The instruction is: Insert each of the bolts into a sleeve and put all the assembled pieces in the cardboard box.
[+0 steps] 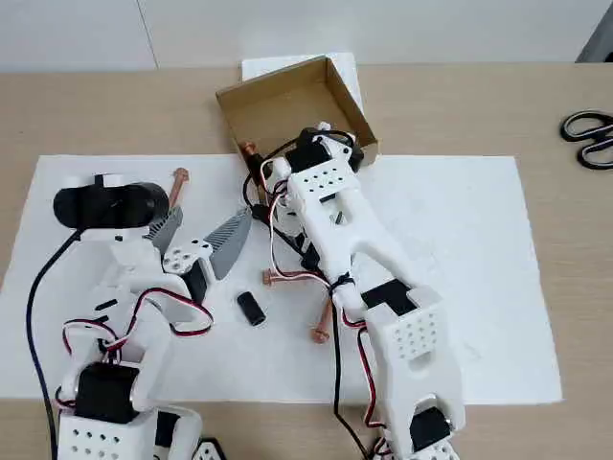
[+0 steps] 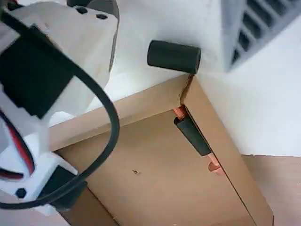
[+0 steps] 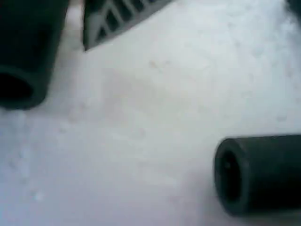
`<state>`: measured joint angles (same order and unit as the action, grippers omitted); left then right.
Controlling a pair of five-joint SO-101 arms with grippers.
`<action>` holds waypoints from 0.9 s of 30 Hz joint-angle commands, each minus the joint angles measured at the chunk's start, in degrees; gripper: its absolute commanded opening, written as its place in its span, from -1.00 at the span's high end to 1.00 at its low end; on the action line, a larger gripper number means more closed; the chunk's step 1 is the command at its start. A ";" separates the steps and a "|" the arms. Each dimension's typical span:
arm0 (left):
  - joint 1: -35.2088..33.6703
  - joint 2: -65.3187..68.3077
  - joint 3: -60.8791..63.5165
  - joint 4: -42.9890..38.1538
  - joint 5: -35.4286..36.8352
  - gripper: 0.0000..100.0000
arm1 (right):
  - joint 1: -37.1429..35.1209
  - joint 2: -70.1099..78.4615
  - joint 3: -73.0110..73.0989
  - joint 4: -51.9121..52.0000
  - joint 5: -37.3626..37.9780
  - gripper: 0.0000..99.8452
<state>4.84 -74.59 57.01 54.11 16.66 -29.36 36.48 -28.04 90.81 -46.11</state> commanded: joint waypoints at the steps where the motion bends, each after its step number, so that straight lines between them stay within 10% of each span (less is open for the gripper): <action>1: -0.53 0.18 -2.15 -1.41 0.18 0.38 | -0.31 -0.22 -0.35 -1.71 -0.35 0.42; 9: -0.53 0.00 -2.15 -1.41 0.18 0.38 | -0.13 6.73 -0.53 -4.70 -0.18 0.93; 27: -0.53 0.09 -2.15 -1.49 0.18 0.38 | 11.12 -2.51 -10.20 3.38 0.18 0.99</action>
<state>4.84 -74.59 57.01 54.11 16.66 -21.98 40.70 -33.41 93.01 -46.11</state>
